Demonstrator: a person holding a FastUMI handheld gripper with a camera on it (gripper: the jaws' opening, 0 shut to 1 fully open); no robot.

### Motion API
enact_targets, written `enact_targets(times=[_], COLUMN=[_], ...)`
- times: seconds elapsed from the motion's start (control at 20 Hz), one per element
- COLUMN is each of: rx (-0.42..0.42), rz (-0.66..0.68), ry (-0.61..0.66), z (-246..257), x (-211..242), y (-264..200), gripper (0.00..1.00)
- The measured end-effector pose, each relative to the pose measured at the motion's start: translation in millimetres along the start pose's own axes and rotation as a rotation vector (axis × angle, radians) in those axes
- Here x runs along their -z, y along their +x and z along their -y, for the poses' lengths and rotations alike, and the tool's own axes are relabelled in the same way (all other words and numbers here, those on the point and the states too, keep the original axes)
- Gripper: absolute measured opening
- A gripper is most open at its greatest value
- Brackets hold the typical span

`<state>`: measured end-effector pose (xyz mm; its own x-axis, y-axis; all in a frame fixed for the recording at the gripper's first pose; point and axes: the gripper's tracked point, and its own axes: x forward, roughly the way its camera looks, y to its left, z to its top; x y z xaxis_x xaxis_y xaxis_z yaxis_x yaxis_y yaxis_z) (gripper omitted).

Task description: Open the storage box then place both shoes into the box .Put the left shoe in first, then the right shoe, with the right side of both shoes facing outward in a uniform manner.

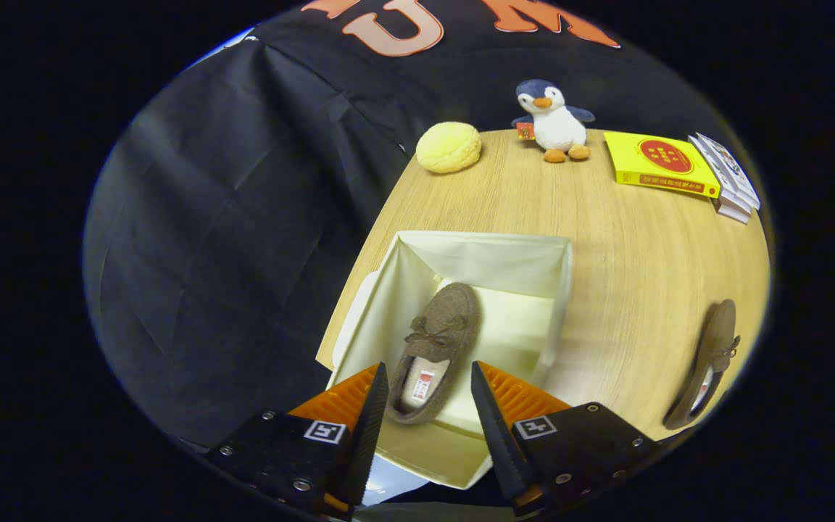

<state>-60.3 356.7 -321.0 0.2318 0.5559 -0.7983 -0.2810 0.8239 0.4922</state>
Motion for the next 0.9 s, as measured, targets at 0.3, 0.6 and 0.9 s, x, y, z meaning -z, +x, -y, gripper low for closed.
enact_targets(times=[0.3,0.6,0.9], rx=[0.158,0.319,0.42], rz=[0.143,0.217,0.163], ry=[-0.028,-0.001,0.055], z=[107.7,219.8,303.9], x=[-0.8,30.9,76.5], y=[-49.9,-91.4,-103.1], gripper=[0.9,0.91,0.88])
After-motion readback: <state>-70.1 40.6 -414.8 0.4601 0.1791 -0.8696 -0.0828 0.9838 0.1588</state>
